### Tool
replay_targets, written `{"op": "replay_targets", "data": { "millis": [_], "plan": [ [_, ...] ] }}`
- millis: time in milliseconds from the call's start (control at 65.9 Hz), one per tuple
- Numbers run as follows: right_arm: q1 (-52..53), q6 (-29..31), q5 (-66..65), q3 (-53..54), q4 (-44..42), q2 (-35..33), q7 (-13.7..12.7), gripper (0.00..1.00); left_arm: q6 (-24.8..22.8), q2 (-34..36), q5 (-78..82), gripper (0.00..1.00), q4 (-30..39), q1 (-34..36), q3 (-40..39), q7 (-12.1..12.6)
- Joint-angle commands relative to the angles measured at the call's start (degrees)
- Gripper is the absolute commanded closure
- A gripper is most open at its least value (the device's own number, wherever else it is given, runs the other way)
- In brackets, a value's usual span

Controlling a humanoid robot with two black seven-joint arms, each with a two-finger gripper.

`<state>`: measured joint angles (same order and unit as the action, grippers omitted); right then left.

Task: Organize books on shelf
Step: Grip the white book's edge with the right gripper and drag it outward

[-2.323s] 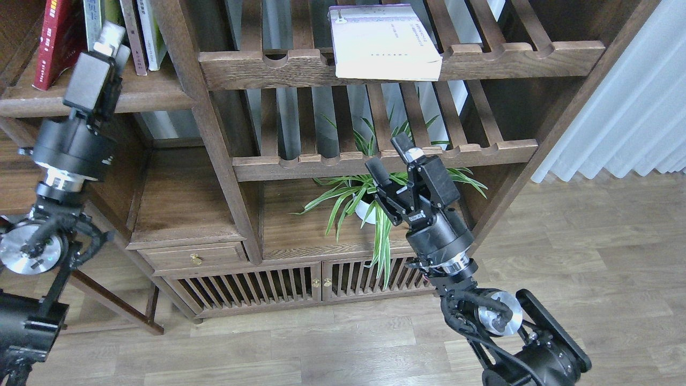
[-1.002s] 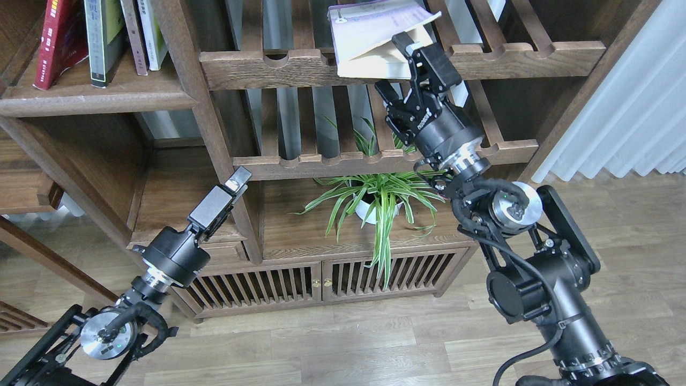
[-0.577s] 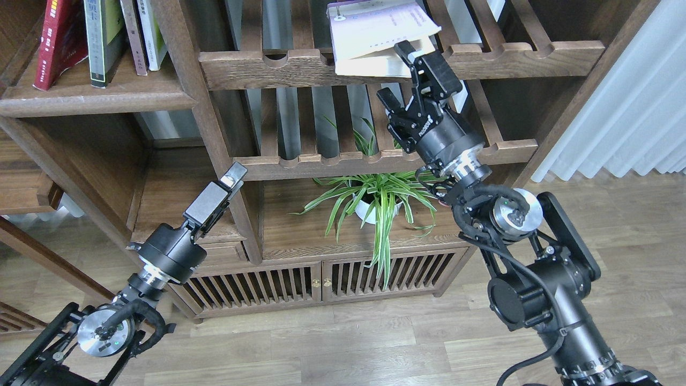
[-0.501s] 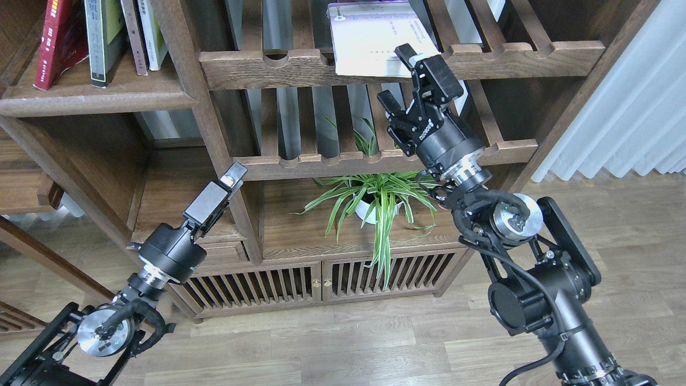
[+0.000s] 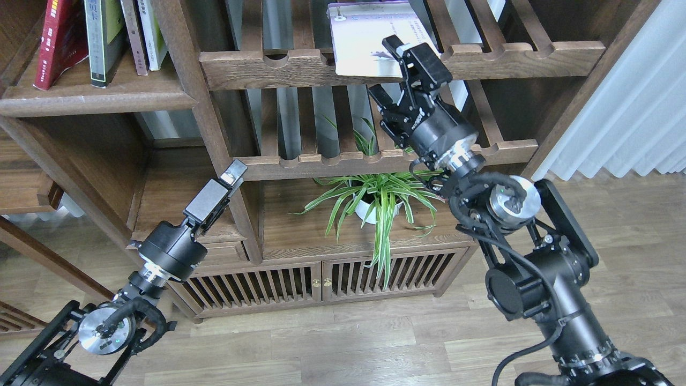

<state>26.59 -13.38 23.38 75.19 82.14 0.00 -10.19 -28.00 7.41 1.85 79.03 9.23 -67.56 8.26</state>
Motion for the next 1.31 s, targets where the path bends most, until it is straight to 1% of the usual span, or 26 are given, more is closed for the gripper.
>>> {"op": "replay_targets", "data": {
  "millis": [0,61,167,228,455,592,759,805,820,881,956,972,987,1017,1032,1063,1108,1215,1290],
  "plan": [
    [0.57,-0.33,0.0,0.13,-0.14,0.0,-0.01,0.04,0.0,-0.03,0.0,0.23,0.07,0.0,-0.03,0.0],
    [1.36,-0.33,-0.09,0.31,-0.49,0.0,-0.01,0.05,0.0,-0.03,0.0,0.23,0.07,0.0,-0.03,0.0],
    [1.71,-0.24,-0.09,0.31,-0.58,0.0,-0.01,0.1,0.0,-0.12,0.0,0.23,-0.02,0.0,-0.03,0.0],
    [1.8,-0.15,-0.09,0.31,-0.93,0.0,-0.01,0.16,0.0,-0.12,0.0,0.23,-0.11,0.0,-0.03,0.0],
    [4.61,-0.33,-0.7,0.22,-4.01,0.0,-0.01,0.19,0.0,-0.12,0.0,0.23,-0.11,0.0,-0.21,0.0],
    [5.58,-0.5,-0.61,0.13,-4.18,0.0,-0.01,0.22,0.0,-0.12,0.0,0.23,-0.11,0.0,-0.73,0.0],
    [6.02,-4.37,-0.61,0.22,-4.36,0.0,-0.01,0.26,0.0,-0.03,0.0,0.23,-0.11,0.0,-0.91,-0.09],
    [5.93,-4.63,-0.61,0.31,-4.36,0.0,-0.1,0.3,0.0,-0.12,0.0,0.23,-0.11,0.0,-1.0,-0.09],
    [5.85,-4.72,-0.61,0.31,-4.36,0.0,-0.1,0.33,0.0,-0.12,-0.09,0.23,-0.11,0.0,-1.0,-0.09],
    [5.67,-4.72,-0.61,0.31,-4.36,0.0,-0.18,0.42,0.0,-0.12,-0.09,0.23,-0.11,0.0,-0.91,0.0],
    [5.76,-4.28,-0.61,0.31,-4.45,0.0,-0.18,0.45,0.0,-0.12,-0.09,0.23,-0.11,0.0,-0.91,0.0],
    [5.93,-4.37,-0.61,0.31,-4.45,0.0,-0.27,0.52,0.0,-0.12,-0.09,0.23,-0.11,0.0,-0.91,0.0],
    [5.93,-4.37,-0.61,0.31,-4.45,0.0,-0.36,0.55,0.0,-0.12,-0.09,0.23,-0.11,0.0,-1.0,0.0],
    [5.93,-4.37,-0.61,0.31,-4.45,0.0,-0.36,0.58,0.0,-0.12,-0.09,0.23,-0.11,0.0,-1.0,-0.09],
    [5.93,-4.37,-0.61,0.4,-4.45,0.0,-0.36,0.61,0.0,-0.12,-0.09,0.23,-0.11,0.0,-0.91,0.0],
    [6.02,-4.37,-0.61,0.4,-4.53,0.0,-0.36,0.65,0.0,-0.12,-0.09,0.23,-0.11,0.0,-0.91,0.0],
    [6.19,-4.37,-0.61,0.4,-4.8,0.0,-0.36,0.68,0.0,-0.12,-0.09,0.23,-0.11,0.0,-0.91,0.0],
    [6.46,-4.55,-0.61,0.84,-5.33,0.0,-0.53,0.77,0.0,-0.12,-0.09,0.23,-0.11,0.0,-0.91,0.0],
    [6.28,-4.72,-0.53,1.98,-5.24,0.0,-0.71,0.89,0.0,-0.12,-0.09,0.23,-0.11,0.0,-0.91,0.0]
  ]
}}
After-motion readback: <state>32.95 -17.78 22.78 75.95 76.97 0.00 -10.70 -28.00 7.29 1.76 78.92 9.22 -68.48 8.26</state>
